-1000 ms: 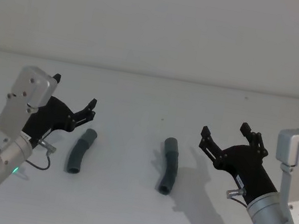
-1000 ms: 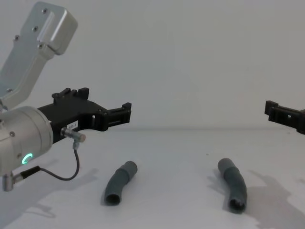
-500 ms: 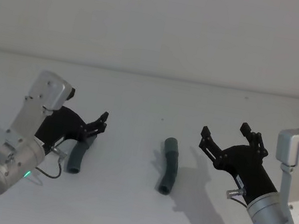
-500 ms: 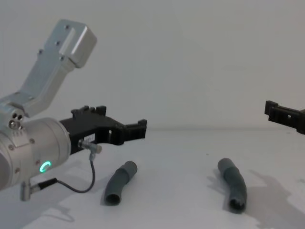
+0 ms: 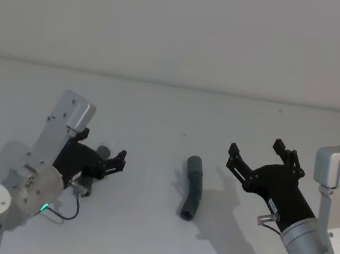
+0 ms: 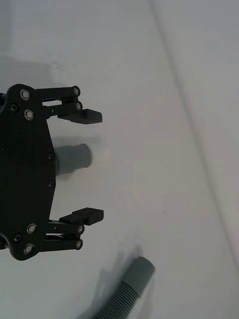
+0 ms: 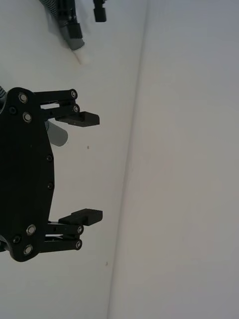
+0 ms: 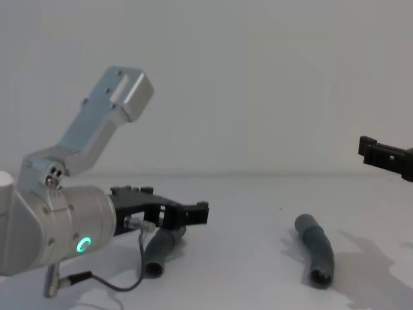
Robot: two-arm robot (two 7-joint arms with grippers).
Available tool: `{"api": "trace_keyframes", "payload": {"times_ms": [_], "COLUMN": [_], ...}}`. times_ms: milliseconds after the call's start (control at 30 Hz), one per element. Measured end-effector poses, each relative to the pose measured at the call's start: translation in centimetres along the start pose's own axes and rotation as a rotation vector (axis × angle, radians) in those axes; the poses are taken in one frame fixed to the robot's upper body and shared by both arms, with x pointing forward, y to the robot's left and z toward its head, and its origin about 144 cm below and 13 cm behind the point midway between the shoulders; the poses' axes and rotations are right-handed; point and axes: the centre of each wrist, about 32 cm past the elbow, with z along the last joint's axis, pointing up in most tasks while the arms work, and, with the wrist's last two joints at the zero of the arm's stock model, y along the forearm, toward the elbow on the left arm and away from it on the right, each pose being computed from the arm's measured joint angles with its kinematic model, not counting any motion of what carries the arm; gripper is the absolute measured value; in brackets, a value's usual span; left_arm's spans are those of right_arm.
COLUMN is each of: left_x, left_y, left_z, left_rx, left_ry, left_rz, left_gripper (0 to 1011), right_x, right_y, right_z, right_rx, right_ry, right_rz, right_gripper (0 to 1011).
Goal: Use both hands to pick up one end of the pipe from the table, align the ends, and insert them.
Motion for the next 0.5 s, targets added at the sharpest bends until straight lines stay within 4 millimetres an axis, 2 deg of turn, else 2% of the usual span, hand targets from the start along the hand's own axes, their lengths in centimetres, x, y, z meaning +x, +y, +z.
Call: {"api": "trace_keyframes", "payload": {"times_ms": [233,500], "left_x": [-0.9,-1.7], "left_y": [0.0,0.4], "left_z": [1.0,3.7], "left_rx": [0.097,0.161], "left_ry": [0.015,0.003], "left_rz": [0.031,0.062], "left_gripper": [1001,1001], "right_x": [0.0,0.0], "right_y": [0.0,0.0], "right_z": [0.0,0.0], "right_rx": [0.0,0.0], "right_ry": [0.0,0.0], "right_rz": [0.0,0.0], "right_gripper": [1004,1004]}}
